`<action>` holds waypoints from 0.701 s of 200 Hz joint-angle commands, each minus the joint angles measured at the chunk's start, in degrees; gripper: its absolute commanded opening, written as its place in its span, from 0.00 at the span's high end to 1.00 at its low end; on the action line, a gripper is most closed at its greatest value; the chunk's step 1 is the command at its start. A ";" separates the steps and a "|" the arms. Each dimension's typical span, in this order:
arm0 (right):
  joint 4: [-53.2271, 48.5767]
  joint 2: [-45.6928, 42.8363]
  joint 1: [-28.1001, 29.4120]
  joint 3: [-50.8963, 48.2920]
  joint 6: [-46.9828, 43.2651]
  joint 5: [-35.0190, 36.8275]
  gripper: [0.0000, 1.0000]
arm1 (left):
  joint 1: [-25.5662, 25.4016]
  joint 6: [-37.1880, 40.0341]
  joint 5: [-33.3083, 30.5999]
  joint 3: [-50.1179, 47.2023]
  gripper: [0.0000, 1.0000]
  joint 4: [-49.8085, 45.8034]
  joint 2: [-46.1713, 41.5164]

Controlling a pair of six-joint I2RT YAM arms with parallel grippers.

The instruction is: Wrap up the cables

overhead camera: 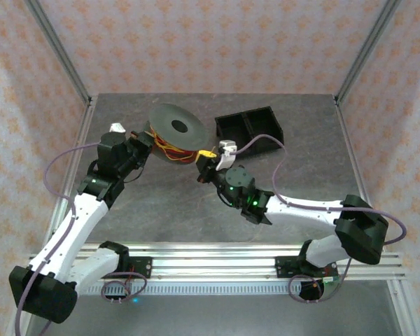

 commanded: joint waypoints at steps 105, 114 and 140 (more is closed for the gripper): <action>-16.25 4.23 2.32 16.86 -3.84 -14.45 0.93 | -9.21 19.59 -20.99 16.93 1.00 -15.96 7.10; -14.81 4.17 2.31 15.61 -2.60 -13.72 0.92 | -9.21 19.25 -21.03 17.01 1.00 -16.28 6.97; -8.07 3.50 2.42 10.60 -0.48 -14.00 0.89 | -9.16 18.77 -21.22 16.91 1.00 -16.54 6.53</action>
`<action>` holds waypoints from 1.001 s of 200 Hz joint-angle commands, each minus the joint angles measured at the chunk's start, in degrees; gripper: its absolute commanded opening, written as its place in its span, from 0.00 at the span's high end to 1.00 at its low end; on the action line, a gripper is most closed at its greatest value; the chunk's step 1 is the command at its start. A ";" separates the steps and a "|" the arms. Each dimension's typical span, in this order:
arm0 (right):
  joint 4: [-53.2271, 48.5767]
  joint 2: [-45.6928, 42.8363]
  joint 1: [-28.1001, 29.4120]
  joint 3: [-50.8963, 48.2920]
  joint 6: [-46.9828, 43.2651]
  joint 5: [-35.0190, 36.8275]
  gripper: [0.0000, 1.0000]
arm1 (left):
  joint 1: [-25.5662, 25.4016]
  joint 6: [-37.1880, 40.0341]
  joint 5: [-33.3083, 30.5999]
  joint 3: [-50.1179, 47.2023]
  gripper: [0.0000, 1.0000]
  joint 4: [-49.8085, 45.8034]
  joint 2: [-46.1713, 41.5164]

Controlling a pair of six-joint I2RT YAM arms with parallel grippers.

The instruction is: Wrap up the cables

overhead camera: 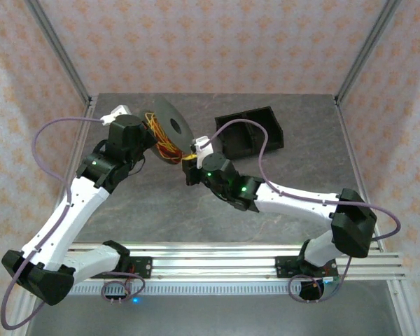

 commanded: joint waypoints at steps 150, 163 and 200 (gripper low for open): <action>-48.57 7.50 5.71 29.99 13.31 12.99 0.87 | -0.27 3.49 -1.98 0.97 1.00 -0.14 3.70; -48.45 7.76 5.56 30.41 13.41 11.16 0.76 | -0.29 3.74 -1.21 1.36 1.00 -0.20 4.15; -62.31 10.81 5.00 40.37 12.07 8.36 0.53 | -0.06 4.98 -1.25 2.01 1.00 -1.75 4.89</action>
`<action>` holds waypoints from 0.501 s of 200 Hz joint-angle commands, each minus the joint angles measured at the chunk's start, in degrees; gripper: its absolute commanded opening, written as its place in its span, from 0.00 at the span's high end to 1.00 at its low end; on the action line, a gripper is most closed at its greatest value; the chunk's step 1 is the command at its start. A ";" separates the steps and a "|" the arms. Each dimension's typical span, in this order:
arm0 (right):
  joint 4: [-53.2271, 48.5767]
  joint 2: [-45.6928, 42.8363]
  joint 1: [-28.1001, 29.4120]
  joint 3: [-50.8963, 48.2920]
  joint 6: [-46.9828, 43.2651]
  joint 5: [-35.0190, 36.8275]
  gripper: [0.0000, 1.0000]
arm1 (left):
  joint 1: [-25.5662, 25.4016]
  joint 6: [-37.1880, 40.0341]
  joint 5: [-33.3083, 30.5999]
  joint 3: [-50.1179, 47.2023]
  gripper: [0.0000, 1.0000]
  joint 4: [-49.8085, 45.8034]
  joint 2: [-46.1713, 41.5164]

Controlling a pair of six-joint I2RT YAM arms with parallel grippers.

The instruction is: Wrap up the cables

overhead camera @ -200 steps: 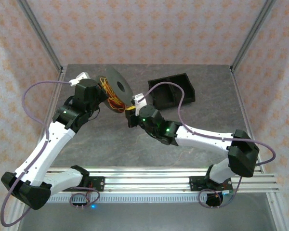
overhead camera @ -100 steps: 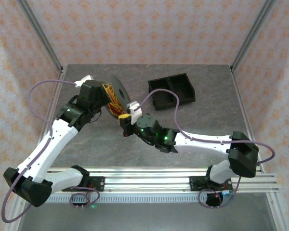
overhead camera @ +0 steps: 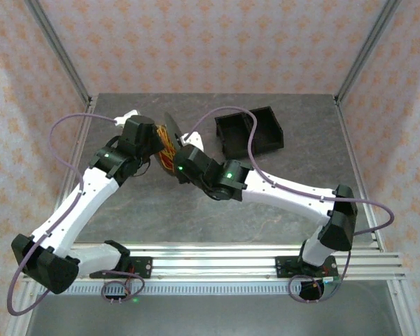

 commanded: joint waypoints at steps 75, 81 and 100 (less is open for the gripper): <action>0.52 -15.09 -4.05 -11.10 -2.69 -11.72 0.28 | 2.13 1.20 1.92 1.77 1.00 3.33 -2.31; 2.85 -17.31 -5.06 -13.95 -2.00 -13.02 0.27 | 2.43 1.20 2.86 1.87 1.00 3.20 -2.43; 10.21 -24.24 -9.85 -23.55 1.55 -16.71 0.26 | 3.34 1.03 5.69 2.00 1.00 3.25 -3.33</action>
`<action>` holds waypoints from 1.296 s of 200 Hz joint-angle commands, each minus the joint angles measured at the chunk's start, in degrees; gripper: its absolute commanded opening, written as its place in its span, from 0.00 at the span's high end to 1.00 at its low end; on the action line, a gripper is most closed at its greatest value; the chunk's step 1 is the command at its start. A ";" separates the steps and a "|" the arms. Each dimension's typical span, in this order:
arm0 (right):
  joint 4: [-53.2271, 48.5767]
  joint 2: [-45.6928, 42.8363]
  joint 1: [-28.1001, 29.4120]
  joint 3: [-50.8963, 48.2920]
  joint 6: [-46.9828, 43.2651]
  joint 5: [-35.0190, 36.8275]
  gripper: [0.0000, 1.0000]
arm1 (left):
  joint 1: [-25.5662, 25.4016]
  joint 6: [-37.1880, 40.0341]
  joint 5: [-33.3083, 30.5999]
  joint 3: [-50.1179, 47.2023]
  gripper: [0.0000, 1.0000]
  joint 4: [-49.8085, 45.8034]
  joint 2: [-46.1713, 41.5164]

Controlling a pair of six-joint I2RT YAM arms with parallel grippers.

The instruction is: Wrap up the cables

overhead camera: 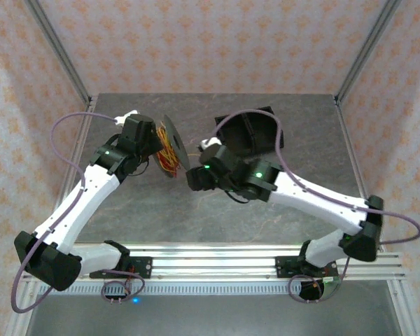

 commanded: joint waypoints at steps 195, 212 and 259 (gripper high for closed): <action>14.91 -17.68 -30.32 -27.09 -33.11 -50.96 0.39 | 8.23 13.94 44.72 21.06 1.00 -18.74 -4.04; 12.72 -14.64 -30.40 -25.92 -32.02 -53.63 0.45 | 8.23 13.47 44.85 20.50 1.00 -18.00 -4.10; 12.01 -11.41 -30.47 -25.87 -29.77 -56.54 0.58 | 8.34 13.06 44.67 19.96 1.00 -17.21 -4.17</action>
